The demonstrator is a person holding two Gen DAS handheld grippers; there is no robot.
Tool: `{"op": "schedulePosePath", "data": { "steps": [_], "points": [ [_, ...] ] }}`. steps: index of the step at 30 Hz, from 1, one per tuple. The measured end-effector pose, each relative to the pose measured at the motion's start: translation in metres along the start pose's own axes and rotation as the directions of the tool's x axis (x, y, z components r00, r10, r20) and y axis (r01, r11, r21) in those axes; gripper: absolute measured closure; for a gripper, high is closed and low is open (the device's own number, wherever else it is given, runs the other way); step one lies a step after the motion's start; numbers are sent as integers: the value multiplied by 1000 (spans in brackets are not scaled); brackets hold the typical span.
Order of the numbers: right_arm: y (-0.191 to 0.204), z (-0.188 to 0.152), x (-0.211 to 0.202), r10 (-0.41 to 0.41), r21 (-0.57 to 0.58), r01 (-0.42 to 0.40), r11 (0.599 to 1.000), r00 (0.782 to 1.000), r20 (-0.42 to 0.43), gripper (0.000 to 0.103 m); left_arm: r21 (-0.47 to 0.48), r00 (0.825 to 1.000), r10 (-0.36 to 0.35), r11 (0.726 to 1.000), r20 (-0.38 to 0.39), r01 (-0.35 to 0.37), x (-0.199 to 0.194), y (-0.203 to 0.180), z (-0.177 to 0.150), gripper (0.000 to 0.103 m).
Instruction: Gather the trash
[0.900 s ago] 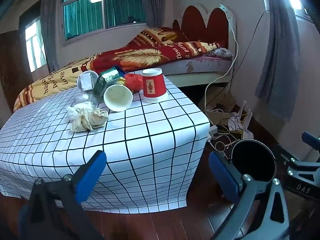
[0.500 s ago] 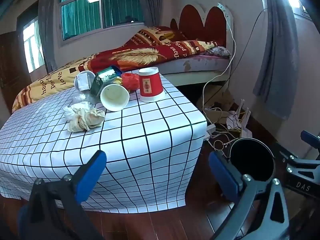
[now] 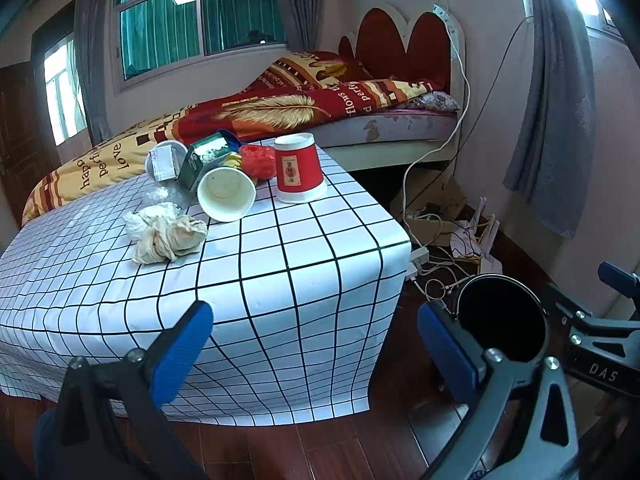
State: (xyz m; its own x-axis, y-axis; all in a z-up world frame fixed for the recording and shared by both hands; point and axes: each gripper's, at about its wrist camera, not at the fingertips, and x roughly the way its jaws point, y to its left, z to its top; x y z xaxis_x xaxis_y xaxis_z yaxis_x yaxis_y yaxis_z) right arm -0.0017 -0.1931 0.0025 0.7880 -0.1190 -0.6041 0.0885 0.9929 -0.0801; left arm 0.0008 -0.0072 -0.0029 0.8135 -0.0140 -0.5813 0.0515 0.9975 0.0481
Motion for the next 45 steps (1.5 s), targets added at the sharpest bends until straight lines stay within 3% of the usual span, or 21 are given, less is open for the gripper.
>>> {"op": "schedulePosePath", "data": {
  "steps": [45],
  "points": [
    [-1,2,-1,0,4,0,1000,1000,5,0,0,1000,3,1000,-8,-3,-1,-3,-4,0]
  ]
}}
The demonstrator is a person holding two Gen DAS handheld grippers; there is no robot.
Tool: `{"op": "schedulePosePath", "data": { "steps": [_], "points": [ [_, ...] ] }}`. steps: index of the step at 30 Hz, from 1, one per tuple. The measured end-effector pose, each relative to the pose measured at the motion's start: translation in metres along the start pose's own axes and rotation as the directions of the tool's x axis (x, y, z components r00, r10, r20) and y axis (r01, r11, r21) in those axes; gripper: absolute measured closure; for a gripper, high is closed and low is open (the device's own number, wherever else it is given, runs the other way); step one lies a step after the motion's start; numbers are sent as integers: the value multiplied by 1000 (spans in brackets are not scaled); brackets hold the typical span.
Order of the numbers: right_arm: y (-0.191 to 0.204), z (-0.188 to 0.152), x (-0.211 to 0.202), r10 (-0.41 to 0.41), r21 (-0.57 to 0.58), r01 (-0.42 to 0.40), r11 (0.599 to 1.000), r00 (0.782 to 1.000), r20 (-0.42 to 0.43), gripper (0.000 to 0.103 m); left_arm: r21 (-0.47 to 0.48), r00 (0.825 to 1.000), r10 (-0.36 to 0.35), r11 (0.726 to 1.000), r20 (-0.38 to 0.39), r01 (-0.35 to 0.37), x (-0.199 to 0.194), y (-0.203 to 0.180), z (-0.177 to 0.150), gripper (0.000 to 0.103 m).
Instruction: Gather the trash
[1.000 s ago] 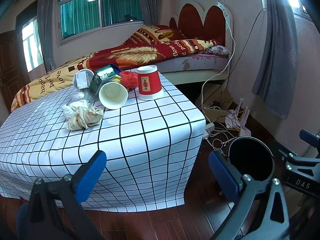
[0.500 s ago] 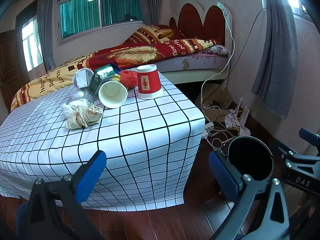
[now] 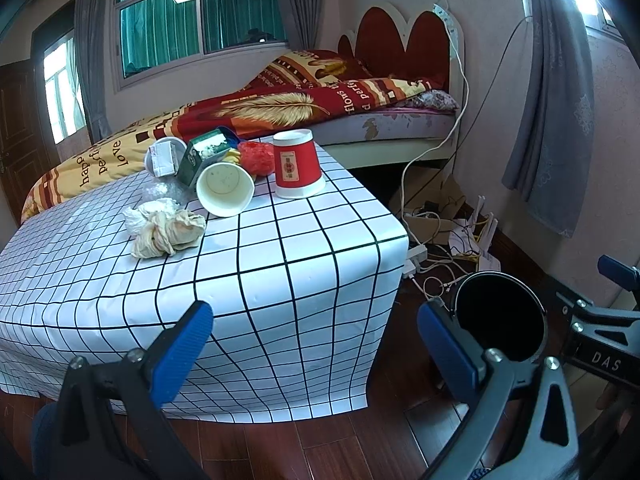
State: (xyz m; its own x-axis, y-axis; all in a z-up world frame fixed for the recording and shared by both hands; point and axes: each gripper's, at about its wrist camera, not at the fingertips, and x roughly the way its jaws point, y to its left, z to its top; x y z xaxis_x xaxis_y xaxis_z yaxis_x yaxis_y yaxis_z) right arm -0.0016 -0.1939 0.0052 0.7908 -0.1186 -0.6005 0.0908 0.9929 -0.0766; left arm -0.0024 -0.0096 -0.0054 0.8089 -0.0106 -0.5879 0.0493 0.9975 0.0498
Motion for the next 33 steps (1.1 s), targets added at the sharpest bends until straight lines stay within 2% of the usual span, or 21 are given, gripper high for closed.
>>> {"op": "schedulePosePath", "data": {
  "steps": [19,27,33],
  "points": [
    [0,1,0,5,1,-5,1000,1000,-6,0,-1,1000,-5,1000,-2,5,0,-1,0,0],
    [2,-1,3,90,27,-90,996,996,-15,0,-15,1000,19,1000,0,-19,4,10,1,0],
    [14,2,10,148,8,-148,989,989,-25,0,-57,997,77,995,6,-77,9,42,8,0]
  ]
}}
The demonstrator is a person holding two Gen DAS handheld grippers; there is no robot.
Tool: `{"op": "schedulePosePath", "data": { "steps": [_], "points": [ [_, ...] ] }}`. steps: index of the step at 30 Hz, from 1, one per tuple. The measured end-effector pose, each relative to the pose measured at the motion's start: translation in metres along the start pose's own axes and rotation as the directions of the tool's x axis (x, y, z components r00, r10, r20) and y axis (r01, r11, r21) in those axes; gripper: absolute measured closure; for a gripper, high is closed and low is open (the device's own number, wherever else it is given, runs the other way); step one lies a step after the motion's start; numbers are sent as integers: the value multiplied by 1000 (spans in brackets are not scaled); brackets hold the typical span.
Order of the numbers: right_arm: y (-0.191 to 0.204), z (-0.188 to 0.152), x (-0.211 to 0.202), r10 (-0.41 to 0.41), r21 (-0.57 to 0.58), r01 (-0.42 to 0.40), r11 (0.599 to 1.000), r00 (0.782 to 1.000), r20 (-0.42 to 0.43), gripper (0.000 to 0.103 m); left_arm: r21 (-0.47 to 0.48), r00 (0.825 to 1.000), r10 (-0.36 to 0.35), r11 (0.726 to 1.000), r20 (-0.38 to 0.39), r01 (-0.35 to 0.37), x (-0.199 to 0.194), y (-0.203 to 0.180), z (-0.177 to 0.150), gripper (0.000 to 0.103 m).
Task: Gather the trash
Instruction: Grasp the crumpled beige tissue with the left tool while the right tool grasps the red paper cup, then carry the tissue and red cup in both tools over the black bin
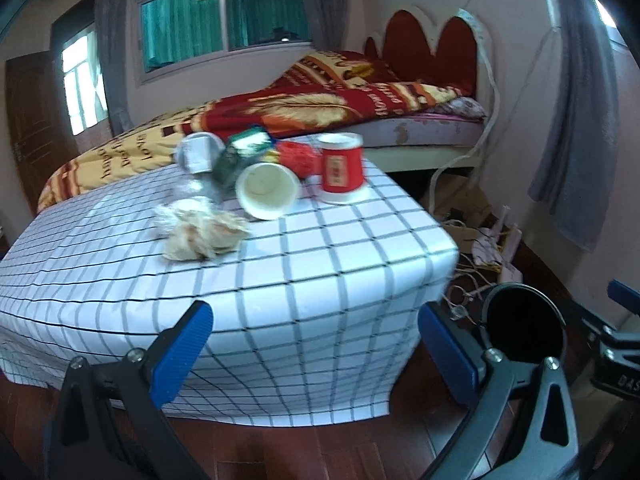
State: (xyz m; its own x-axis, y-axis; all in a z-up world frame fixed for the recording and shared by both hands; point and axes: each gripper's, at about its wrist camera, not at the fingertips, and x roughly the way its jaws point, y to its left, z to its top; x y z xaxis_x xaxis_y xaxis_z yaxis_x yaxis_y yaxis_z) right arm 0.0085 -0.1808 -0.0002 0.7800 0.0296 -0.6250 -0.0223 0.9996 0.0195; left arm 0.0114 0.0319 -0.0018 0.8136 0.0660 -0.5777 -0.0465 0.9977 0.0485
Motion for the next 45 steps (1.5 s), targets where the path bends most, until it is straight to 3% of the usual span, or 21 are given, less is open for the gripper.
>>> {"op": "schedulePosePath", "data": {
  "steps": [9,15,20,27,33,40,42,45],
  "points": [
    [43,44,20,81,-70,-80,994,997,4,0,-77,989,148,986,-9,-148,34,71,21,0],
    [89,72,68,138,-136,-139,981,990,-18,0,-136,992,120,983,-31,-123,65,102,32,0],
    [117,93,108,173,-166,-176,970,984,-34,13,-157,994,98,982,-47,-105,88,108,38,1],
    [143,126,150,199,-197,-201,959,980,-29,14,-203,996,59,977,-61,-70,111,115,44,6],
    [160,154,185,218,-205,-223,953,975,-44,21,-212,997,15,977,-73,-31,124,118,43,20],
    [172,163,205,240,-228,-250,941,968,-74,40,-225,999,-15,974,-51,3,124,121,45,30],
    [172,162,203,252,-228,-261,938,965,-71,42,-229,999,-28,973,-43,17,124,121,47,36],
    [169,159,199,265,-228,-273,934,962,-66,45,-224,999,-34,974,-16,30,119,122,50,55]
  ]
}}
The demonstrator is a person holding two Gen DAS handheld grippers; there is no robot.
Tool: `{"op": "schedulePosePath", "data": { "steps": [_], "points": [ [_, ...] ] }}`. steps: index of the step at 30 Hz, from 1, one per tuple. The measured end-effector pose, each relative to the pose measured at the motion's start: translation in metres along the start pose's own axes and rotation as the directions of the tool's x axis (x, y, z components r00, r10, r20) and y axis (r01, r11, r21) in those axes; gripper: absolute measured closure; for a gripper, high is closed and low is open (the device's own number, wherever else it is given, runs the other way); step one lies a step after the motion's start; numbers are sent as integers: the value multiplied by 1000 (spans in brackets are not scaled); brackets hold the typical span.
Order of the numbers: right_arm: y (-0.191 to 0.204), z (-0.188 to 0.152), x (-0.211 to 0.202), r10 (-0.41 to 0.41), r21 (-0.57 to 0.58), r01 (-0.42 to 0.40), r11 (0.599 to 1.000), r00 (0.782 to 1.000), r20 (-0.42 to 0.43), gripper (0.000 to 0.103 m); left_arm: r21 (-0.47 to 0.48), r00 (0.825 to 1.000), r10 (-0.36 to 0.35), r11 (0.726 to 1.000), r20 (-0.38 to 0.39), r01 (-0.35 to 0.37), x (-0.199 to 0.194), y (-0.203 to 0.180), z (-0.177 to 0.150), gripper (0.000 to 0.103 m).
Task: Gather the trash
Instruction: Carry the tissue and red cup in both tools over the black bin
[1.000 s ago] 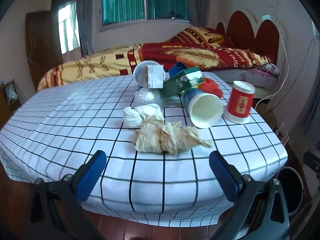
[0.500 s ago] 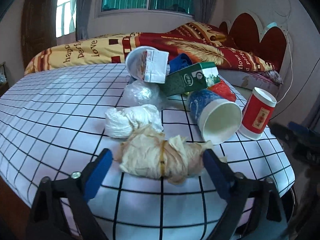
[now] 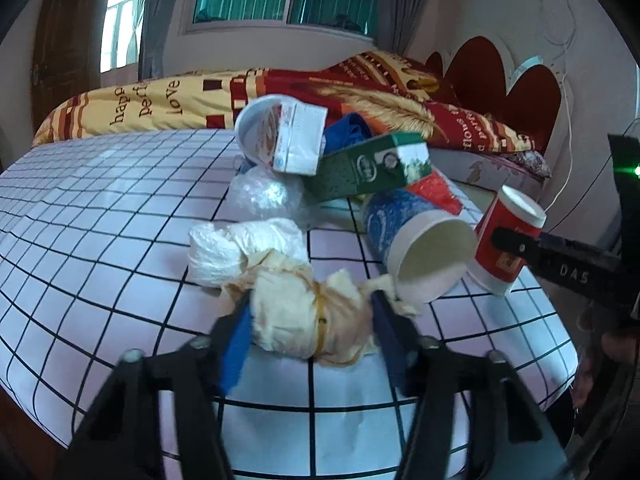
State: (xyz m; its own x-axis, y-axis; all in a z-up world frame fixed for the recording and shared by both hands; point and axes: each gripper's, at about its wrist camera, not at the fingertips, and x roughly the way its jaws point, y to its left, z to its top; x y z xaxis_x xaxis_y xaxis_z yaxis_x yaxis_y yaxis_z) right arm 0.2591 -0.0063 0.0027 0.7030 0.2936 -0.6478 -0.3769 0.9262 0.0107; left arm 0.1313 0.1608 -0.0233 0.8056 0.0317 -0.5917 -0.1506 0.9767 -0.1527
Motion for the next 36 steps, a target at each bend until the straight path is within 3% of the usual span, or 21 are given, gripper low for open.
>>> {"op": "schedulePosePath", "data": {
  "steps": [2,4,5,6,13,15,16,17,19,22,24,25,27,28,29,36],
  "points": [
    [0,-3,-6,5,-4,-5,1000,1000,8,47,5,1000,-9,1000,12,9,-4,0,2,68],
    [2,-6,-13,5,-11,-4,1000,1000,19,47,13,1000,-16,1000,16,16,-6,-2,4,75],
    [3,-7,-17,3,-17,-3,1000,1000,25,48,12,1000,-22,1000,16,21,-7,-1,4,87],
    [4,-8,-22,2,-23,-1,1000,999,33,48,10,999,-28,1000,14,28,-8,-1,3,91],
    [3,-14,-45,-6,-38,9,999,998,64,48,-34,999,-51,998,9,51,-12,10,1,91],
    [4,-16,-47,-7,-37,9,999,998,64,48,-20,1000,-24,1000,-5,24,-9,9,0,85],
    [3,-17,-48,-6,-36,9,999,998,64,48,-24,1000,8,1000,-1,-8,-9,10,-1,72],
    [3,-18,-47,-7,-36,9,999,998,63,48,-29,1000,16,999,1,-16,-10,11,-2,40],
    [3,-19,-46,-7,-35,9,999,998,59,48,-34,999,37,999,11,-37,-9,12,-4,7],
    [2,-21,-43,-7,-30,8,1000,999,51,48,-19,999,36,999,-5,-36,-2,11,-4,6],
    [3,-22,-41,-7,-27,8,1000,999,46,48,-16,998,32,999,-49,-33,10,12,-6,17],
    [3,-22,-40,-7,-26,8,1000,999,44,48,-23,997,-3,1000,-73,1,14,13,-10,49],
    [2,-22,-39,-6,-26,7,1000,999,43,48,-16,998,-19,1000,-67,18,16,13,-12,56],
    [3,-22,-39,-8,-26,9,1000,999,43,48,-2,998,-28,1000,-61,28,13,10,-12,68],
    [2,-22,-39,-8,-25,9,1000,999,44,48,5,998,-30,1000,-53,30,10,9,-11,74],
    [-1,-28,-50,-12,-11,13,1000,999,53,48,41,999,-38,998,3,38,-11,-1,-5,76]
  ]
}}
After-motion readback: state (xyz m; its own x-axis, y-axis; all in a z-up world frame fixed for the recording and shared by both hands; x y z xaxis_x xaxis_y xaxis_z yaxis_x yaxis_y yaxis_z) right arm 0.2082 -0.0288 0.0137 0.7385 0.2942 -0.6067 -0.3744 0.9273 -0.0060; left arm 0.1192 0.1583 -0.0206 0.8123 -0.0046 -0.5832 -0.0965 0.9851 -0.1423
